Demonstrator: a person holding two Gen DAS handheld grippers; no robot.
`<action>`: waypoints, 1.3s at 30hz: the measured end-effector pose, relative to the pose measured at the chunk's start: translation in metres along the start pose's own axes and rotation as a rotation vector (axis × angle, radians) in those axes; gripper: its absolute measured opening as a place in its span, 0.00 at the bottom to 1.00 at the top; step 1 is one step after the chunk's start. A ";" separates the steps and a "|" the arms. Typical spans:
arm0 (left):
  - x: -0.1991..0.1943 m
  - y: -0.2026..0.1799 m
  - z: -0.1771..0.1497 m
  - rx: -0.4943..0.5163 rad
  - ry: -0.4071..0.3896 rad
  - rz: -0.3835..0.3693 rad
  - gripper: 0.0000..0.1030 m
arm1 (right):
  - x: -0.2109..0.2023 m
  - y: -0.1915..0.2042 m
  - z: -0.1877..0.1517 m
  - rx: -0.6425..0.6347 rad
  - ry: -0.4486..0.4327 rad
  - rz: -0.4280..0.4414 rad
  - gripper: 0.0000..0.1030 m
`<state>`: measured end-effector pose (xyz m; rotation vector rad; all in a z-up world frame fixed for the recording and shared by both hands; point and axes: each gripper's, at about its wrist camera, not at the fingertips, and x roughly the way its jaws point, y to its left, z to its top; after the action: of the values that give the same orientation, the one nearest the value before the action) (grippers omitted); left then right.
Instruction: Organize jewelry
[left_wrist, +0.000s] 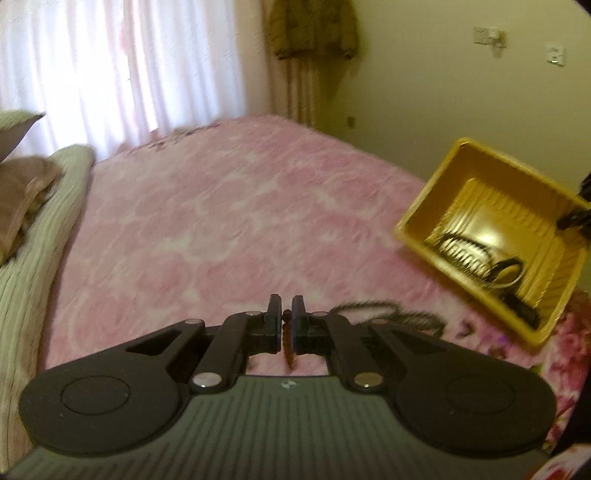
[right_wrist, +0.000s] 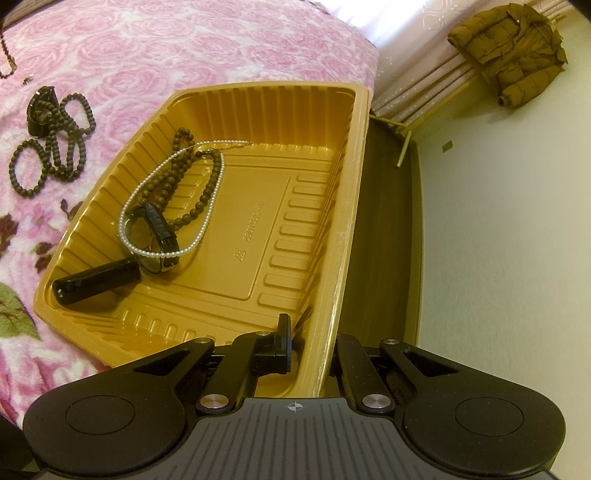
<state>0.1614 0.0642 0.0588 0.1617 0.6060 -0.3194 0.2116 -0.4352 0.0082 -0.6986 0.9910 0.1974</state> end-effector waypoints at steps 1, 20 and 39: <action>0.001 -0.006 0.005 0.010 -0.007 -0.012 0.04 | 0.000 0.000 0.000 0.000 0.000 0.000 0.05; 0.078 -0.162 0.077 0.098 -0.036 -0.320 0.04 | -0.001 -0.004 -0.001 0.003 -0.004 0.004 0.05; 0.115 -0.203 0.091 0.114 0.013 -0.351 0.04 | 0.000 -0.007 -0.002 0.004 -0.005 0.010 0.05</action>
<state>0.2297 -0.1762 0.0543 0.1668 0.6289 -0.6938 0.2129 -0.4420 0.0105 -0.6898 0.9900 0.2057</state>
